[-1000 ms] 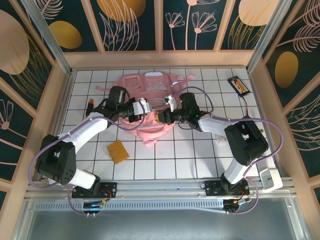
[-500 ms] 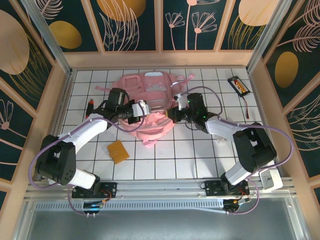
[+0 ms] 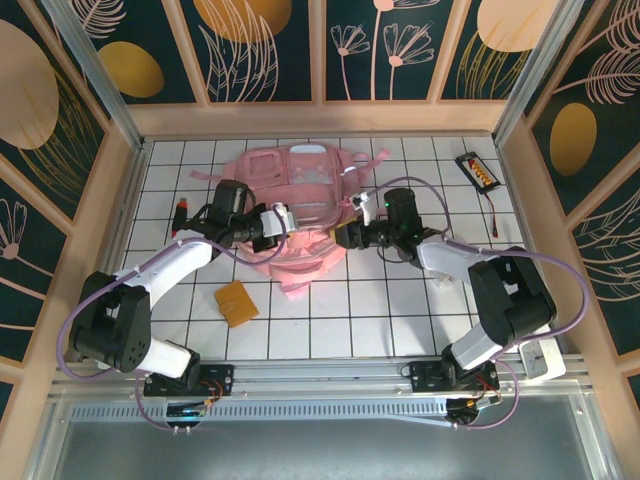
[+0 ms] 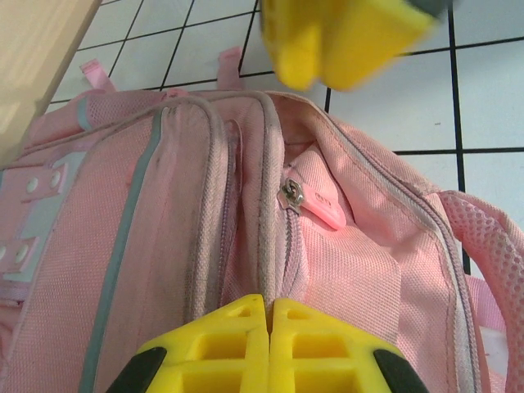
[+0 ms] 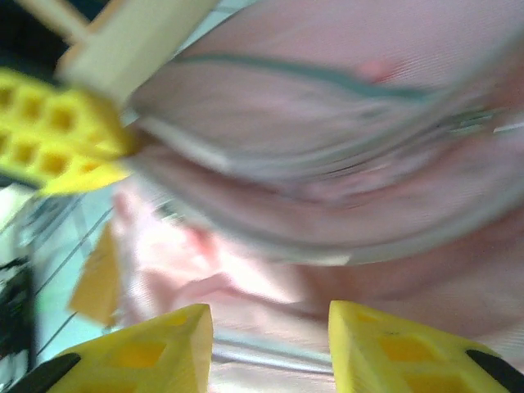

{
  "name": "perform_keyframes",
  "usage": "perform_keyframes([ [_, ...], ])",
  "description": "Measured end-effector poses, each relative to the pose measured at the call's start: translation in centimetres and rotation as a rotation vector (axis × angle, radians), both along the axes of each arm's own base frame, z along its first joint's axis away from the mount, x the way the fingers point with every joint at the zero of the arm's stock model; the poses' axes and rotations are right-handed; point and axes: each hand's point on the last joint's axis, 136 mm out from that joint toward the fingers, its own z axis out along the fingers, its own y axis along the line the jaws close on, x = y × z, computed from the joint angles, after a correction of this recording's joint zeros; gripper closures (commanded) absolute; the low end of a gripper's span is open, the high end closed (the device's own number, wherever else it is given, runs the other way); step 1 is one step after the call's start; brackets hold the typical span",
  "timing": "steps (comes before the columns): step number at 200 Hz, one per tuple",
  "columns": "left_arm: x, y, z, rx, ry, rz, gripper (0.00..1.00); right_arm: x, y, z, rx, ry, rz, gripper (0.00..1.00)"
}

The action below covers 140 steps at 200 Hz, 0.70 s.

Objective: Pack the student bag

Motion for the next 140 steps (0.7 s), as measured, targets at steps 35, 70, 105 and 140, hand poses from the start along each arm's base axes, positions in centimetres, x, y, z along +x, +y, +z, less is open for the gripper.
perform_keyframes([
  [35, -0.1, -0.2, 0.4, -0.041, 0.039, 0.015, 1.0, -2.0, 2.6, 1.4, 0.121, 0.055, 0.088, 0.56],
  [70, -0.4, -0.5, 0.7, -0.07, 0.069, 0.008, 1.0, -1.3, 3.2, -0.4, 0.145, 0.153, 0.065, 0.53],
  [105, -0.5, -0.6, 0.6, -0.081, 0.089, 0.008, 1.0, -0.9, 4.2, -1.7, 0.137, 0.214, 0.07, 0.53],
  [140, -0.6, -0.7, 0.5, -0.09, 0.107, 0.004, 1.0, -1.2, 4.7, -1.6, 0.139, 0.211, 0.081, 0.61],
])
